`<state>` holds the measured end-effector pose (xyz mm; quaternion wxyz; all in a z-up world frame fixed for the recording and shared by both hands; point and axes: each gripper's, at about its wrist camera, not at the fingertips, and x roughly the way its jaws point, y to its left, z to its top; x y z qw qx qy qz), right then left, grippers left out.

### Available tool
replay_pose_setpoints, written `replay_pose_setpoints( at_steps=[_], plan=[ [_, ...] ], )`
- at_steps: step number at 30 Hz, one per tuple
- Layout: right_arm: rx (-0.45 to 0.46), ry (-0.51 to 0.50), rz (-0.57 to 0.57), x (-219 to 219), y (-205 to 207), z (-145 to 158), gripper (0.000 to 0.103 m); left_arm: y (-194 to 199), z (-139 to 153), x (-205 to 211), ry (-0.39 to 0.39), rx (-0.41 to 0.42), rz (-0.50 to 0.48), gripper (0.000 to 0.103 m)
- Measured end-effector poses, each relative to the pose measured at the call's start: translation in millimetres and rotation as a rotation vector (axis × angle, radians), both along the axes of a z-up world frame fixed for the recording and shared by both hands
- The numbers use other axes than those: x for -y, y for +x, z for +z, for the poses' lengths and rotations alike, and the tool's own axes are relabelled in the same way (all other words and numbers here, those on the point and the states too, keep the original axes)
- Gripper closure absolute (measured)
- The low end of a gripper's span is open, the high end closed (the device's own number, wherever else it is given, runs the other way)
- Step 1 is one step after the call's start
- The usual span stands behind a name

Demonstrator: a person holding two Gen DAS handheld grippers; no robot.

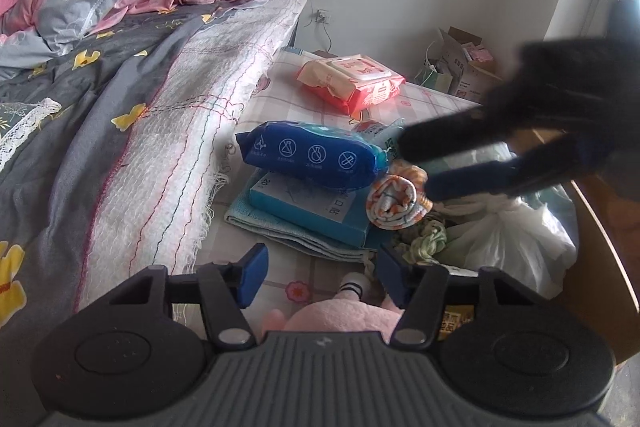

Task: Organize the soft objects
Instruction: 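Move the right tool down toward the light blue bandage box, then close the right gripper on the light blue bandage box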

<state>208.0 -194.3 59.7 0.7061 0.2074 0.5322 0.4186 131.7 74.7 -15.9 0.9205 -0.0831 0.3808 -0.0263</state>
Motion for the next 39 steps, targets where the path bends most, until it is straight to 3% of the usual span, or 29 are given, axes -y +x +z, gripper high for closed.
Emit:
replay_pose_setpoints(
  at_steps=[6,8,10,12,15,20,26,29,39],
  plan=[
    [-0.037,-0.097,0.061,-65,45,-24,0.05,15,-7,-3,0.001,-0.02,0.002,0.053],
    [-0.062,-0.136,0.074,-82,62,-39,0.06,20,-8,-5,-0.004,-0.029,0.003,0.056],
    [-0.095,-0.168,0.065,-91,78,-52,0.062,26,-10,-7,-0.02,-0.035,0.0,0.056],
    [-0.007,-0.222,0.064,-98,88,-53,0.064,32,-11,-9,-0.039,-0.041,-0.003,0.056],
    [0.06,-0.281,0.03,-96,101,-53,0.061,40,-13,-9,-0.05,-0.051,-0.012,0.056],
    [-0.036,-0.297,0.051,-85,121,-71,0.059,59,-22,-5,-0.074,-0.078,-0.032,0.056],
    [-0.047,-0.367,0.086,-92,131,-84,0.049,80,-35,0,-0.113,-0.135,-0.04,0.056],
    [-0.077,-0.344,0.114,-97,135,-89,0.038,87,-39,-1,-0.121,-0.15,-0.032,0.055],
    [-0.112,-0.256,0.195,-95,137,-92,0.036,102,-49,-13,-0.182,-0.192,0.041,0.047]
  ],
)
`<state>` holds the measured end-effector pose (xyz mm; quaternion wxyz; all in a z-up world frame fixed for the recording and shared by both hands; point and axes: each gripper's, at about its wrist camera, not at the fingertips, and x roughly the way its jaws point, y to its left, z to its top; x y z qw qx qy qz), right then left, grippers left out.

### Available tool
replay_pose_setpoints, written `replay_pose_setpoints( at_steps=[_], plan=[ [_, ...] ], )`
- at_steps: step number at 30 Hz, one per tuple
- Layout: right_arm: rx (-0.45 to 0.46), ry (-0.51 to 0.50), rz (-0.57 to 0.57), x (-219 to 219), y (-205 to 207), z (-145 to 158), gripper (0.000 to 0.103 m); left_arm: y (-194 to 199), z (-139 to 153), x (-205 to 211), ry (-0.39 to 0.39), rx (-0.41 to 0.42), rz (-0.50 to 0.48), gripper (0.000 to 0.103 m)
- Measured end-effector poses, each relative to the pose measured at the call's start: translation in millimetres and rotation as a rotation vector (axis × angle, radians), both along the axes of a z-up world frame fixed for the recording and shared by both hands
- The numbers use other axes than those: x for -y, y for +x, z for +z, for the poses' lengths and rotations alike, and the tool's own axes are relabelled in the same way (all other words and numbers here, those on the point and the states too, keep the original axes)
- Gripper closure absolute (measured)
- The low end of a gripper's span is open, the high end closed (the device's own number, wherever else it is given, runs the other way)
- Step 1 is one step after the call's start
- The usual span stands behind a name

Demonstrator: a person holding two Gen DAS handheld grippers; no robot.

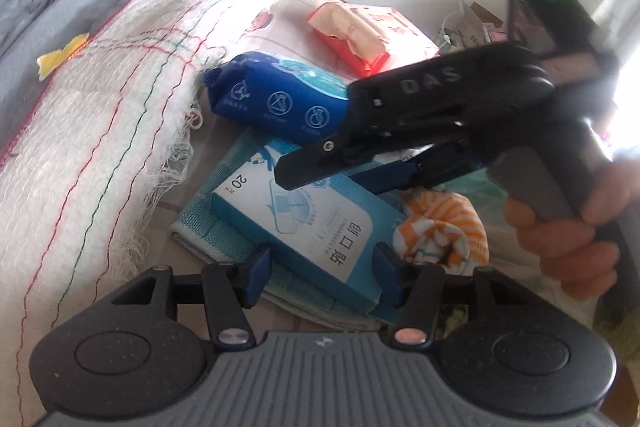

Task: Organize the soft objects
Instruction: 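Close the right gripper on the light blue bandage box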

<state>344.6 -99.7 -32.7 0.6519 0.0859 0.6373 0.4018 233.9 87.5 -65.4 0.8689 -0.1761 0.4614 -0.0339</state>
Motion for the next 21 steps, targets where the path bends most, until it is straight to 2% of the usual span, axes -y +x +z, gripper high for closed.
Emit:
replay_pose_setpoints(
  at_steps=[4,8,16,18,19,20,21],
  plan=[
    [0.049,0.011,-0.008,5,-7,4,0.049,-3,7,0,0.022,0.018,0.023,0.047],
    [0.014,0.049,-0.051,14,-6,7,0.061,-14,24,-3,0.042,0.075,0.048,0.048],
    [0.015,0.143,-0.071,20,-24,30,0.066,-34,61,-1,0.141,0.183,0.077,0.048],
    [0.015,0.173,-0.082,24,-28,39,0.067,-43,70,-3,0.142,0.202,0.085,0.049],
    [0.018,0.188,-0.084,26,-30,44,0.068,-46,73,-3,0.13,0.212,0.079,0.056],
    [0.02,0.201,-0.085,29,-31,48,0.08,-48,76,-5,0.09,0.211,0.063,0.061],
    [0.001,0.228,-0.083,32,-33,51,0.083,-49,78,-5,0.056,0.208,0.055,0.061]
  ],
)
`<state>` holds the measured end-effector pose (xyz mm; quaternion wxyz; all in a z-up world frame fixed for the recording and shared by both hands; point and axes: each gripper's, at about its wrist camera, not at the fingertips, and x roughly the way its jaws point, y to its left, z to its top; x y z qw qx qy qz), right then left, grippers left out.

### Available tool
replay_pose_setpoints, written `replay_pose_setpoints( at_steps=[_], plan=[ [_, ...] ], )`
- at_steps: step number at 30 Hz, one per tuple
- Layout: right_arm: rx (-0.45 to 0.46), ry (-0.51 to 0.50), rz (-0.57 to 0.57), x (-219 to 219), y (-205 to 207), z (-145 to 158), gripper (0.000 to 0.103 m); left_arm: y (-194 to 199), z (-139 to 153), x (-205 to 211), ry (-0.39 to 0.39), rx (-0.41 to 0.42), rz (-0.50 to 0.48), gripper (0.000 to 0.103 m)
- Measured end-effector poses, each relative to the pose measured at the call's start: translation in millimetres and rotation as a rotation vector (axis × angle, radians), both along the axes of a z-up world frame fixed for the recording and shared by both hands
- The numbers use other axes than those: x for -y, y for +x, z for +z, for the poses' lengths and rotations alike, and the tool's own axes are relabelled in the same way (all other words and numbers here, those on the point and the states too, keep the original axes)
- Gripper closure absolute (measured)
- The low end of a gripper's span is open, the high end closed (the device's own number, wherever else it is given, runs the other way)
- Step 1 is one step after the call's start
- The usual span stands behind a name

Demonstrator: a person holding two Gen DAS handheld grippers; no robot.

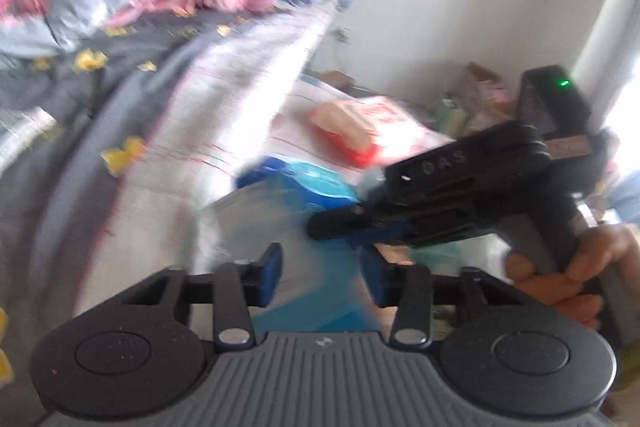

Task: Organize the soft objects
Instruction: 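Close the right gripper on the light blue bandage box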

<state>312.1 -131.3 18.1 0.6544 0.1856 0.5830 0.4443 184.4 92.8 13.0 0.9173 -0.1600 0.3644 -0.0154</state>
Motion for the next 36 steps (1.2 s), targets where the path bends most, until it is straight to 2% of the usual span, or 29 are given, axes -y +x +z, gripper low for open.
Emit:
replay_pose_setpoints(
  at_steps=[2,4,7,9,11,12,15,18,21,23,27,32,36],
  plan=[
    [-0.012,0.031,0.0,5,-5,8,0.083,-5,8,5,-0.005,0.012,-0.014,0.061],
    [0.042,0.025,0.001,7,-14,20,0.083,-6,9,13,0.026,0.028,-0.024,0.061],
    [0.076,0.012,-0.018,16,-20,29,0.083,-9,8,17,0.036,0.029,-0.019,0.06],
    [0.083,-0.001,-0.035,24,-21,31,0.081,-13,3,16,0.057,0.016,0.002,0.056],
    [0.068,-0.012,-0.047,31,-19,29,0.081,-17,-5,14,0.093,-0.013,0.017,0.04],
    [0.056,-0.018,-0.055,33,-19,26,0.08,-17,-11,13,0.112,-0.04,0.018,0.038],
    [-0.002,0.001,-0.049,30,-20,16,0.078,-18,-28,9,0.15,-0.115,0.017,0.037],
    [-0.041,0.007,-0.013,16,-26,5,0.076,-20,-40,4,0.181,-0.151,0.015,0.037],
    [-0.068,-0.022,0.023,0,-31,-8,0.071,-21,-45,1,0.199,-0.158,0.0,0.035],
    [-0.078,-0.087,0.041,-10,-34,-18,0.068,-19,-48,1,0.211,-0.156,-0.017,0.032],
    [-0.095,-0.132,0.044,-12,-37,-29,0.068,-10,-54,0,0.21,-0.17,-0.047,0.029],
    [-0.053,-0.202,0.037,-6,-39,-20,0.069,5,-63,-1,0.215,-0.205,-0.081,0.023],
    [-0.029,-0.223,0.014,8,-40,-13,0.069,13,-70,-4,0.182,-0.227,-0.098,0.023]
  ],
)
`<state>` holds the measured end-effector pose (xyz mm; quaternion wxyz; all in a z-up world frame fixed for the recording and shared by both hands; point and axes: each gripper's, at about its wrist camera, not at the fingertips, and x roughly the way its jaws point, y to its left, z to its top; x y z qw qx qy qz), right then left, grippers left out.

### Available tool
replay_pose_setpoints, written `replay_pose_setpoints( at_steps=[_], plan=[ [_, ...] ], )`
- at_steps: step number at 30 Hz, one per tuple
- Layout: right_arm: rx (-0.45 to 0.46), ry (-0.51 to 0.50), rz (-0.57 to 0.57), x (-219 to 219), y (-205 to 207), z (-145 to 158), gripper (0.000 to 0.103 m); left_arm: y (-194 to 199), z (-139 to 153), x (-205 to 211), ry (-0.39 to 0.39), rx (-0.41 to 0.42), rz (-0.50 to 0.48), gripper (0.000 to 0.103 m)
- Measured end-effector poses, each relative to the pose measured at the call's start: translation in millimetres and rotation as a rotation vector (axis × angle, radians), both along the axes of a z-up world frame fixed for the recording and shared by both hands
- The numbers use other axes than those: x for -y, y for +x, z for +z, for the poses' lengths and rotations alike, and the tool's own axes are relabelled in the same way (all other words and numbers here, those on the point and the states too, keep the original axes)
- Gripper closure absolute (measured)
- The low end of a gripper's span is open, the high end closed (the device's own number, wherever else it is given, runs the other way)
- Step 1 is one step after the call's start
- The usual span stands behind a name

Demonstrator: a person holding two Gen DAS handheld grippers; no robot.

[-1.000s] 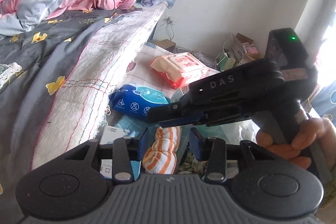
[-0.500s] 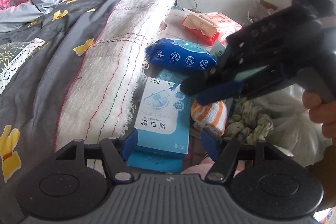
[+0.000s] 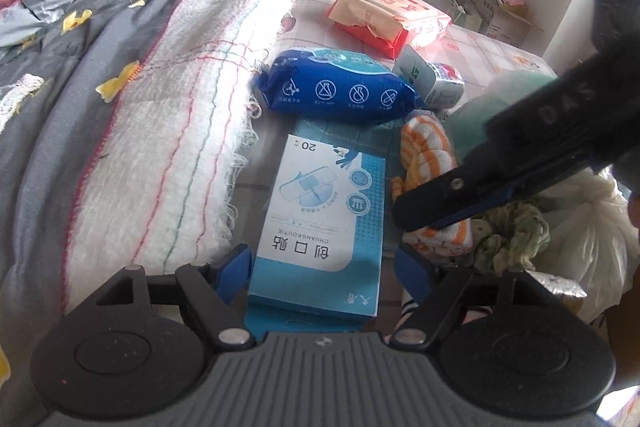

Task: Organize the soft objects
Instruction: 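Close the right gripper on the light blue bandage box, then carry the bandage box into the cardboard box and open the right gripper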

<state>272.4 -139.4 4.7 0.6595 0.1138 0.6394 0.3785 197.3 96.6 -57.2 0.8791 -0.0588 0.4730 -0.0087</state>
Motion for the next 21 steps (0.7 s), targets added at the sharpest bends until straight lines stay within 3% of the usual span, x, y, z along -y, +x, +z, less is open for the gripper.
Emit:
replay_pose_setpoints(
  at_steps=[6,15,21],
  plan=[
    [-0.039,0.029,-0.065,12,4,-4,0.069,12,-10,1,-0.041,-0.055,0.021,0.028],
    [-0.073,0.065,-0.121,14,5,-10,0.068,22,-14,27,0.11,-0.091,-0.05,0.029],
    [-0.078,0.084,-0.134,19,5,-8,0.063,15,0,13,0.031,-0.042,0.004,0.03]
  ],
)
